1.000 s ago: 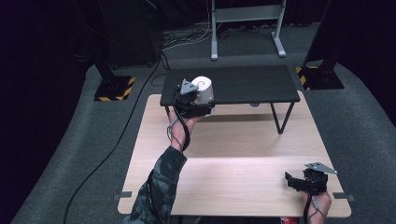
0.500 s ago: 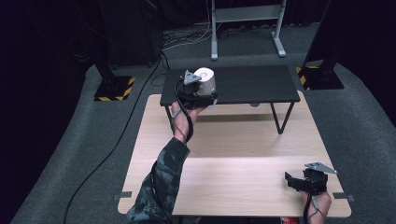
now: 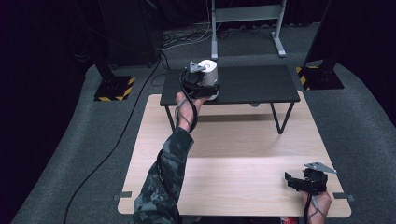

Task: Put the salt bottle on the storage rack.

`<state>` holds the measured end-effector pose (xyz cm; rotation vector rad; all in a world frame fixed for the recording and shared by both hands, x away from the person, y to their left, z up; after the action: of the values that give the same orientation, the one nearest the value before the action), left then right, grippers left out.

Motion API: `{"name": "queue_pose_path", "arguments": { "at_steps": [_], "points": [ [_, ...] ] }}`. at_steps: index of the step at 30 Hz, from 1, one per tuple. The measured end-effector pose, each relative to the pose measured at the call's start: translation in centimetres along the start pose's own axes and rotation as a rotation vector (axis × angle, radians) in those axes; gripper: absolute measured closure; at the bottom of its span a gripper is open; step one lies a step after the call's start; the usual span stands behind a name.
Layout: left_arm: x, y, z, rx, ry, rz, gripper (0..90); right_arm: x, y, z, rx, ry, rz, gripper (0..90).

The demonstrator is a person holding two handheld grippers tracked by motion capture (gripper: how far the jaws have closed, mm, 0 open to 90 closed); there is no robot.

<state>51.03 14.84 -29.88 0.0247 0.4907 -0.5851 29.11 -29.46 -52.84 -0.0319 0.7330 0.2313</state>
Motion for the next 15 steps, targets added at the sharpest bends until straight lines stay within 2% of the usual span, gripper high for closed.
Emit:
{"name": "queue_pose_path", "arguments": {
  "at_steps": [4, 8, 12, 15],
  "points": [
    [0.7, 0.1, 0.1, 0.006, 0.011, 0.014, 29.9, 0.0, 0.0, 0.0, 0.001, -0.003, 0.000, 2.3],
    [1.4, 0.5, 0.2, -0.006, 0.023, 0.018, 29.9, 0.0, 0.0, 0.0, 0.001, -0.001, 0.001, 2.3],
    [2.5, 0.6, 0.1, -0.002, 0.057, 0.037, 29.9, -0.1, 0.0, 0.0, 0.006, -0.003, 0.002, 2.3],
    [2.6, 0.7, -0.2, -0.008, 0.039, 0.035, 29.9, -0.1, -0.1, -0.1, 0.009, -0.006, 0.002, 2.3]
  ]
}}
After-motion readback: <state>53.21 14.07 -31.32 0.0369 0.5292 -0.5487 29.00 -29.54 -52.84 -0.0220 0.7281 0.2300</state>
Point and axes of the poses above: each handheld gripper's, and its own axes: x roughly forward along the jaws, z roughly out of its top, y roughly to its left, the point moved 7 cm from there along x, roughly forward along the jaws, and after that the axes turned 5 degrees about -x, right-handed, at the moved point
